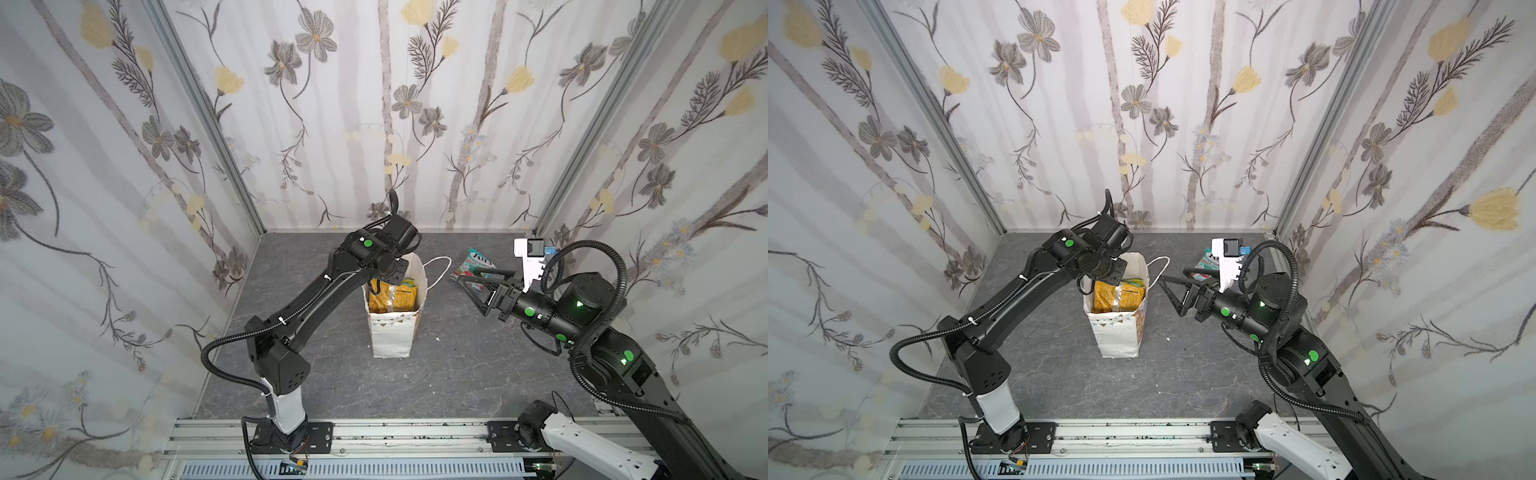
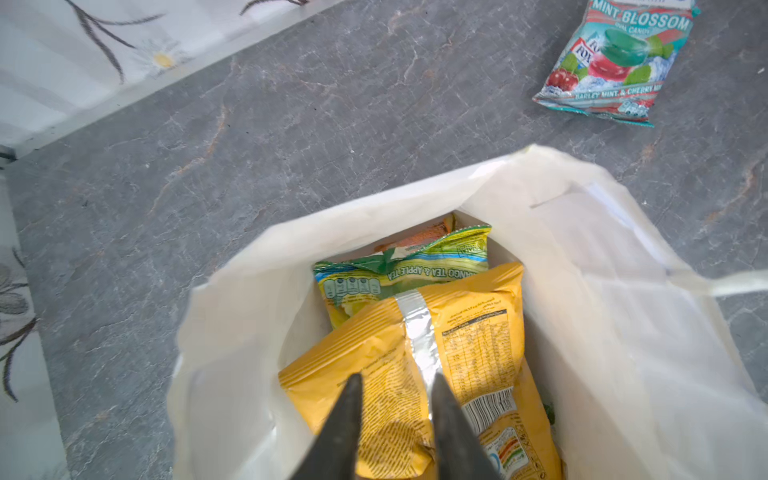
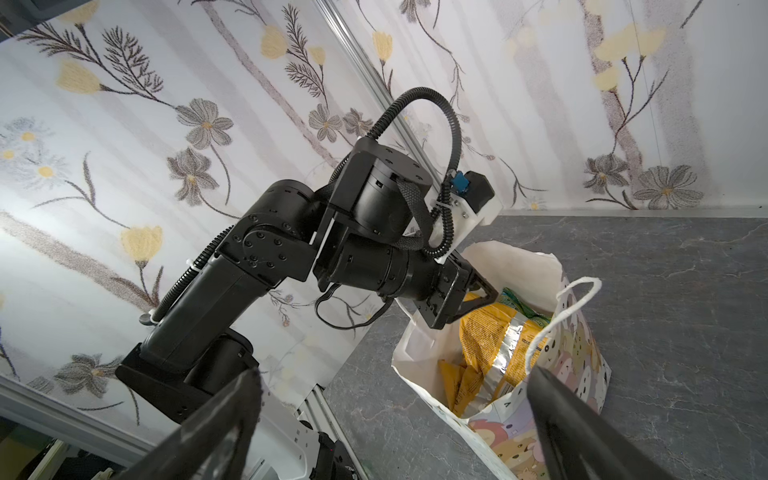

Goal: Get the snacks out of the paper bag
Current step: 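Lower the left gripper into the bag and grasp the yellow snack bag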

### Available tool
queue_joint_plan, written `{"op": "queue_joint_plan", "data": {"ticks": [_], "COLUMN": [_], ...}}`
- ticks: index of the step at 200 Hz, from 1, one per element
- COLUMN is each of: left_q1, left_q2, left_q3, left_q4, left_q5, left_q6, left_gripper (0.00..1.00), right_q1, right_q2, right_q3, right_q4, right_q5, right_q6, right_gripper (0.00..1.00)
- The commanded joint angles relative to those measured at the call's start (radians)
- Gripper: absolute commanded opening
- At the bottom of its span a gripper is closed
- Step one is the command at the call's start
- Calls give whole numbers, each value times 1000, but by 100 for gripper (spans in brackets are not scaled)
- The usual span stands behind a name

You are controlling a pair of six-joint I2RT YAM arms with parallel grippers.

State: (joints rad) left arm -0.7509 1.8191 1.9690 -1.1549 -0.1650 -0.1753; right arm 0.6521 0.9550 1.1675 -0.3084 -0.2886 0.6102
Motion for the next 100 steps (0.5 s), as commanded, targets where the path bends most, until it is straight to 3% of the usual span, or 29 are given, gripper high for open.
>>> {"op": "queue_joint_plan", "data": {"ticks": [1, 38, 69, 100], "left_q1": [-6, -7, -7, -7], "left_q2": [17, 20, 45, 59], "left_q3": [-33, -117, -160, -200], "left_q4": [-43, -8, -1, 21], "left_q5": [61, 55, 57, 61], "left_q6": [33, 21, 12, -1], "left_gripper": [71, 80, 80, 72], "right_q1": [1, 0, 0, 1], "right_q2": [0, 1, -2, 1], "right_q3": [-9, -19, -18, -18], "right_q4": [43, 47, 50, 54], "right_q5": [8, -3, 1, 0], "right_q6": [16, 24, 26, 28], "right_gripper": [99, 99, 99, 99]}}
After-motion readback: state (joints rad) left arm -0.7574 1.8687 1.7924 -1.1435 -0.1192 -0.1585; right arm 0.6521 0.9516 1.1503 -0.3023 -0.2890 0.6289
